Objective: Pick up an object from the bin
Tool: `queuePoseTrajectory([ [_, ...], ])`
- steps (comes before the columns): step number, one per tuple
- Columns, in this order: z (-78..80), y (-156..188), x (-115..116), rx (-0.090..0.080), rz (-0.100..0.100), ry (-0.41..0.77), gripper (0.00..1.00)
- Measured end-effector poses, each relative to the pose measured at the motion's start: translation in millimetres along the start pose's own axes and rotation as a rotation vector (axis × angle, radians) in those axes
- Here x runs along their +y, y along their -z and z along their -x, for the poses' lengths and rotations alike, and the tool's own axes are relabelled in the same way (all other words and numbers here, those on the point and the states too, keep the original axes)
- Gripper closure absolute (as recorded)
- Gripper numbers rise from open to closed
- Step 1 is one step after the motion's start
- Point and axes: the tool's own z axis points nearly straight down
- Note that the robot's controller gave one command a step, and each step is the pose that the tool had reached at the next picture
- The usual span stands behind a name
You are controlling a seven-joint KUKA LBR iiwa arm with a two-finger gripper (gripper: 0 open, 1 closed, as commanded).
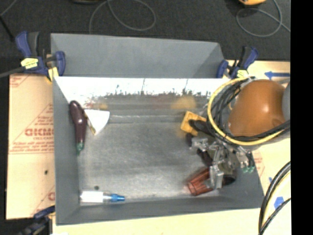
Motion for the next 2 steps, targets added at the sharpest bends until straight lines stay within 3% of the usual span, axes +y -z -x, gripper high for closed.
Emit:
queuePoseTrajectory([
  [1,0.0,0.0,0.0,0.000,0.000,0.000,0.00],
  [2,-1.3,-12.3,-1.6,-0.003,-0.002,0.149,0.00],
])
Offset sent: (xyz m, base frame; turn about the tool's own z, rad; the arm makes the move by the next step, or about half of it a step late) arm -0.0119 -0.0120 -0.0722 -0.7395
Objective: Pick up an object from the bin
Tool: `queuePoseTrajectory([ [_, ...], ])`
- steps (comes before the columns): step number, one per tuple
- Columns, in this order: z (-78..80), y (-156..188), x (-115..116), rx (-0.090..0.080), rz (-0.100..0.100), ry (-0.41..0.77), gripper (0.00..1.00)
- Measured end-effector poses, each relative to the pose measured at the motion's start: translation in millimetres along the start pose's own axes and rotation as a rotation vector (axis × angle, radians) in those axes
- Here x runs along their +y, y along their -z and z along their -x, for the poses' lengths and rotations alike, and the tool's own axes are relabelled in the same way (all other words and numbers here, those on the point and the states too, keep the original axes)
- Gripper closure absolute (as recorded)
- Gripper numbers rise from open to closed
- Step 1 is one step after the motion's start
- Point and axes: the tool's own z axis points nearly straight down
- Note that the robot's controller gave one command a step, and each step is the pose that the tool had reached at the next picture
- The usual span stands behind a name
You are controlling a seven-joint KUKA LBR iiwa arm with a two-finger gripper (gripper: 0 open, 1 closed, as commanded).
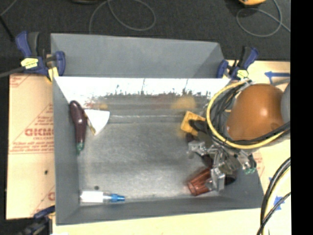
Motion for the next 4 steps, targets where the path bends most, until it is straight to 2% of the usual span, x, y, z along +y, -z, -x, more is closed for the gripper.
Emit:
queuePoseTrajectory([
  [1,7.1,-70.6,-30.8,0.000,0.003,0.320,1.00],
  [3,8.9,-65.7,-32.3,-0.005,0.004,0.323,1.00],
  [4,1.3,34.9,-48.0,-0.002,0.003,0.330,1.00],
])
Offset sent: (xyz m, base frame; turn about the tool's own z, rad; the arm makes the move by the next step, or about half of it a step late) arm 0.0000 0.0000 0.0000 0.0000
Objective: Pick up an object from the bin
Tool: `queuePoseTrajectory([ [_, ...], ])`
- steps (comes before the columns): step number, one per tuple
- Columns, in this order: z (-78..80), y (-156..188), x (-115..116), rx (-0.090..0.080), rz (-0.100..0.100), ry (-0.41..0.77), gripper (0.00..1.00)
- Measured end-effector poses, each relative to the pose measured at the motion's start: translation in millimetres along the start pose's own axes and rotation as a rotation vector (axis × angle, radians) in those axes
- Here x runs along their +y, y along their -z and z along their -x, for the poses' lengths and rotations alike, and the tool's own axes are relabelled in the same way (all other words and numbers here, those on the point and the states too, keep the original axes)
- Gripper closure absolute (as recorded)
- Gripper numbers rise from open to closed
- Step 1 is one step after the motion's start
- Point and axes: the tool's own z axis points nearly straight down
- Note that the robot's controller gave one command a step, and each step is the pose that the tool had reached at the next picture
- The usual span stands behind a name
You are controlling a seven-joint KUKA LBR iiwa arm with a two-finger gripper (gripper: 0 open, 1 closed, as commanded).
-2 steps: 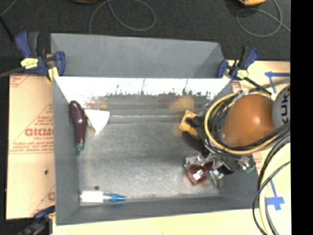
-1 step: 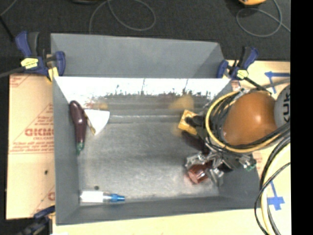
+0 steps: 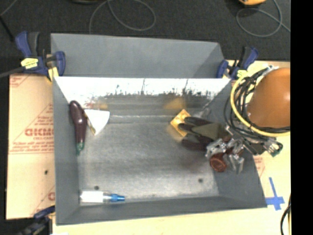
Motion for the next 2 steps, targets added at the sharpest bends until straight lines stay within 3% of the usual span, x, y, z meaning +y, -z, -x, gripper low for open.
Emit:
queuePoseTrajectory([
  [1,0.0,0.0,0.0,0.000,0.000,-0.001,1.00],
  [2,0.8,111.8,3.5,-0.003,-0.001,-0.097,1.00],
])
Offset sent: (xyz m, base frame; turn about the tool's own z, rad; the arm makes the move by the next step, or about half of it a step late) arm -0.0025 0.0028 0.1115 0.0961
